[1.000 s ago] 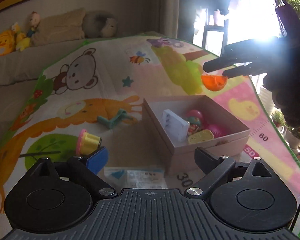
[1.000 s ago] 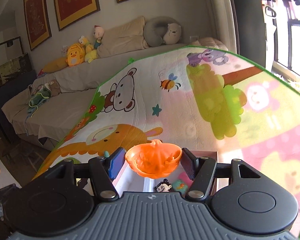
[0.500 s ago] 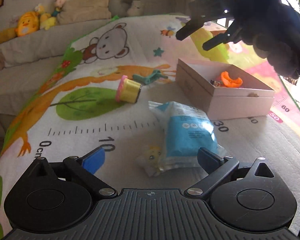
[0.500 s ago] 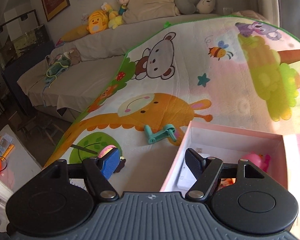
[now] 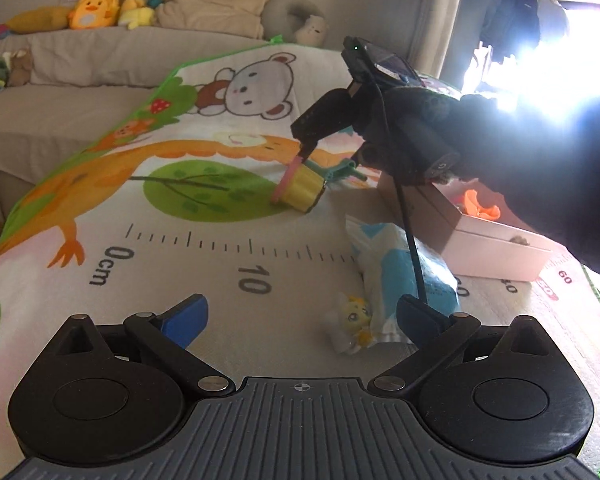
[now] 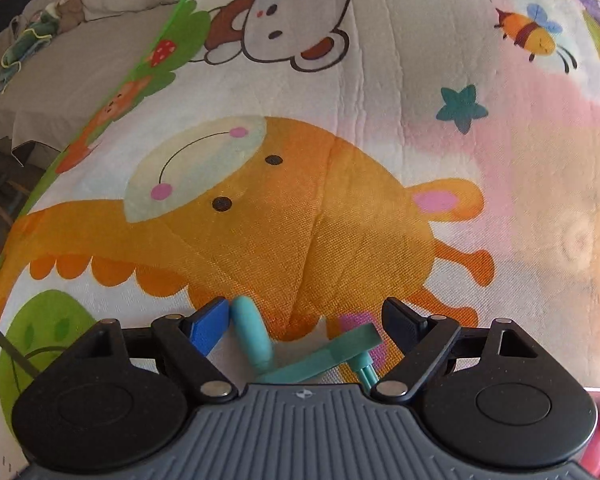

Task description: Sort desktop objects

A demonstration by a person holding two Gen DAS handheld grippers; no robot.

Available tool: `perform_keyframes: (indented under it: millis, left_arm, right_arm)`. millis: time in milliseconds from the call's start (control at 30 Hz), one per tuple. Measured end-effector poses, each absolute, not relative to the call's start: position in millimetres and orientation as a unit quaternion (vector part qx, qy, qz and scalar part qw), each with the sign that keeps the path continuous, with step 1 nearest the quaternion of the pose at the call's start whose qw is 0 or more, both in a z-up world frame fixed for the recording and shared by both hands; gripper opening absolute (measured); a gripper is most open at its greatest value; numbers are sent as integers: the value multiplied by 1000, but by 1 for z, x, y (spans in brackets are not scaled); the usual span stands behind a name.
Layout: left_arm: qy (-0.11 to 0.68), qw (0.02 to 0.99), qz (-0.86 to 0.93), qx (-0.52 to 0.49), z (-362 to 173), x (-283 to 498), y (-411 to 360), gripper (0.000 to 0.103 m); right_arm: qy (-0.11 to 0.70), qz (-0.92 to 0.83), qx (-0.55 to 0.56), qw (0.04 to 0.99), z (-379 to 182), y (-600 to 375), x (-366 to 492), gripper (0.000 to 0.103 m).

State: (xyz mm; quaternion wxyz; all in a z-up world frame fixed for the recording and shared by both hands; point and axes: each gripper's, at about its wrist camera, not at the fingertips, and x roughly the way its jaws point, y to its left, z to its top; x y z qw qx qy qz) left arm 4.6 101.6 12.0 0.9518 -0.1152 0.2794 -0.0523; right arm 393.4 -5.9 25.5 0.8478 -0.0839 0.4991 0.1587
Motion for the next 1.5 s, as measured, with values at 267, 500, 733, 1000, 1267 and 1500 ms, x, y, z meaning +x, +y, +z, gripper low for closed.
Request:
perform_keyframes:
  millis: [267,500,733,1000,1267,1500]
  left_arm:
    - [279,952,-53,-117,11,5,101,103]
    - [272,956,-53,-100,12,2,95,103]
    - [279,954,-75,-84,13,-2,82,103]
    - [312,945,-79,-62,9,-3,71,103]
    - [336,937,-98,-5,6,-20,57,103]
    - [362,929,-77,9,5,-20,57,103]
  right_arm:
    - [514,190,-99,831,24,1,365,76]
    - [526,255,-115,803,30,7,294,58]
    - [536,277,-109,790,33,-13,239,57]
    - [462,304,-143,821,49,-48,158,70]
    - [419,306,-142,843,52,-100,105,73]
    - [367,227,-196,881,43,-151,76,77]
